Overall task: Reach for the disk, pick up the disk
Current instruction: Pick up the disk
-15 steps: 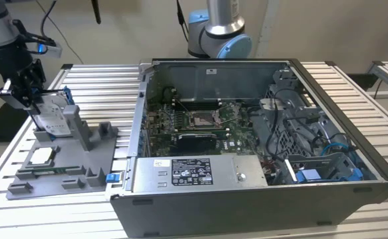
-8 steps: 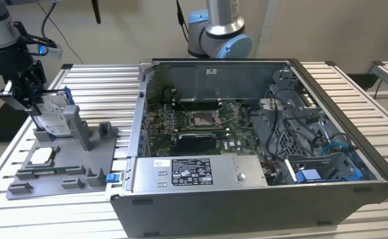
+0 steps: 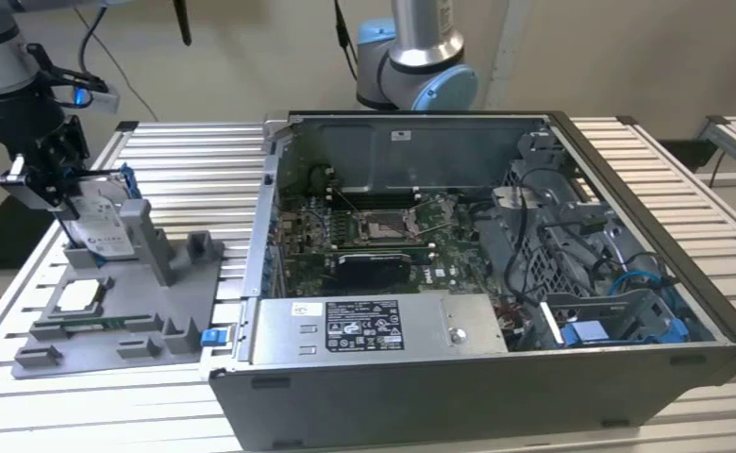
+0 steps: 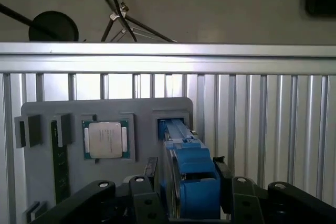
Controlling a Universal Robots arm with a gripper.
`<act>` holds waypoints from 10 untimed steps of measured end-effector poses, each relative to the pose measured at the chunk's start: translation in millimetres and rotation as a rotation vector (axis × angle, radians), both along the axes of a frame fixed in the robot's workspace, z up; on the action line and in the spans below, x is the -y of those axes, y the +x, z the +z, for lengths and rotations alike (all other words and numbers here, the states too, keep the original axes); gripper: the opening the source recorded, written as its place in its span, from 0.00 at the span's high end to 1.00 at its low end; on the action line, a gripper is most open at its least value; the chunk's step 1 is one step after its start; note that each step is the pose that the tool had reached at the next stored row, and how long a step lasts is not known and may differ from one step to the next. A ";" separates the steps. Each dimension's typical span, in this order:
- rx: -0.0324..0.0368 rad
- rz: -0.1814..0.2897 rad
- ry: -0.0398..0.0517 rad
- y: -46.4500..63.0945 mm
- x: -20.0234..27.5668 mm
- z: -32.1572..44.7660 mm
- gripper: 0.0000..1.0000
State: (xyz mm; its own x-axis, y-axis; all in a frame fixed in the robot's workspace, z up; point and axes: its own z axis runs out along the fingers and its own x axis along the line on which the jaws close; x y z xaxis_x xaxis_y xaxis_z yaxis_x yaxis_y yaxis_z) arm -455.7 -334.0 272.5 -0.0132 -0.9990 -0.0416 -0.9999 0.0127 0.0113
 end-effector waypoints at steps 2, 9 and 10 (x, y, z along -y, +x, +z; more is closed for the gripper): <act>0.0000 0.000 0.0011 0.0 0.0 -0.4 0.00; 0.0001 0.000 0.0021 0.0 0.0 -1.9 0.00; 0.0001 0.000 0.0024 0.0 0.0 -2.1 0.00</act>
